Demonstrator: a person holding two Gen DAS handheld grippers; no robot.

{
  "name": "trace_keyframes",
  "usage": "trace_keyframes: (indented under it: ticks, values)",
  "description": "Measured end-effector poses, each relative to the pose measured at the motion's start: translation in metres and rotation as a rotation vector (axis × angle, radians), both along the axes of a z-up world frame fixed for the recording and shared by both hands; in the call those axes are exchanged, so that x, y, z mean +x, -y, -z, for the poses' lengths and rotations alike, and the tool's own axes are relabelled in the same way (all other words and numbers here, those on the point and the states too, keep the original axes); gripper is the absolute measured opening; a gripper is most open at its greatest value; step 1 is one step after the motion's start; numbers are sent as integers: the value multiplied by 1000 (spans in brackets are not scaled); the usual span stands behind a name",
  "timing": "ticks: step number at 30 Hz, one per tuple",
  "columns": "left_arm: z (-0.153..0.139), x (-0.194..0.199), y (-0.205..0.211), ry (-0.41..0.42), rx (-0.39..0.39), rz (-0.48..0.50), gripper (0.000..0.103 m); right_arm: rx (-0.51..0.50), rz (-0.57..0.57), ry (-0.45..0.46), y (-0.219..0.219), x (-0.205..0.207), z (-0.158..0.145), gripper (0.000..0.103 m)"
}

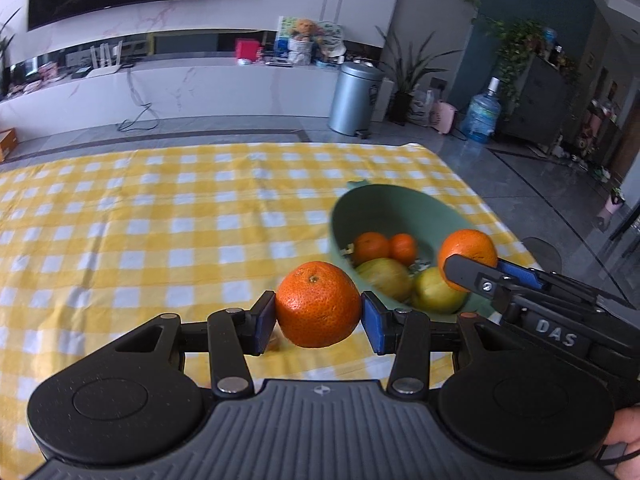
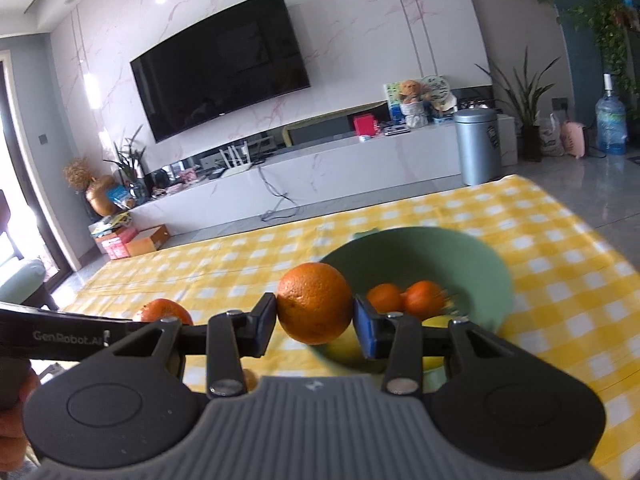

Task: Organize fruits
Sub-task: 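Carry both mandarins over the green colander and lower them inside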

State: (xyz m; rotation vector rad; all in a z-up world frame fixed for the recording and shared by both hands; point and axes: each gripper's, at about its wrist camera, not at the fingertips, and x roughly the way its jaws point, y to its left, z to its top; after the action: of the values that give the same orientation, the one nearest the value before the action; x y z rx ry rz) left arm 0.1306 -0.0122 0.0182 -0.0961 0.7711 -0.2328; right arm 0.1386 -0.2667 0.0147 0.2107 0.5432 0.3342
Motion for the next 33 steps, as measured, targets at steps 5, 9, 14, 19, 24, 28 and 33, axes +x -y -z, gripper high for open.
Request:
trace_keyframes:
  ticks: [5, 9, 14, 19, 24, 28, 33]
  values:
    - [-2, 17, 25, -9, -12, 42, 51, -116, 39, -34, 15, 17, 1, 39]
    - [2, 34, 42, -28, -29, 65, 51, -107, 82, -70, 33, 27, 11, 39]
    - [8, 51, 57, -47, -21, 87, 51, -43, 126, -125, 48, 38, 26, 39]
    - [19, 66, 68, -75, -11, 100, 51, -16, 157, -148, 52, 45, 34, 39]
    - [27, 76, 75, -96, 14, 114, 51, -71, 143, -137, 41, 47, 36, 39]
    - [34, 83, 79, -115, 39, 121, 51, -67, 136, -142, 40, 49, 38, 39]
    - [44, 86, 82, -140, 35, 125, 51, -79, 117, -146, 35, 51, 41, 39]
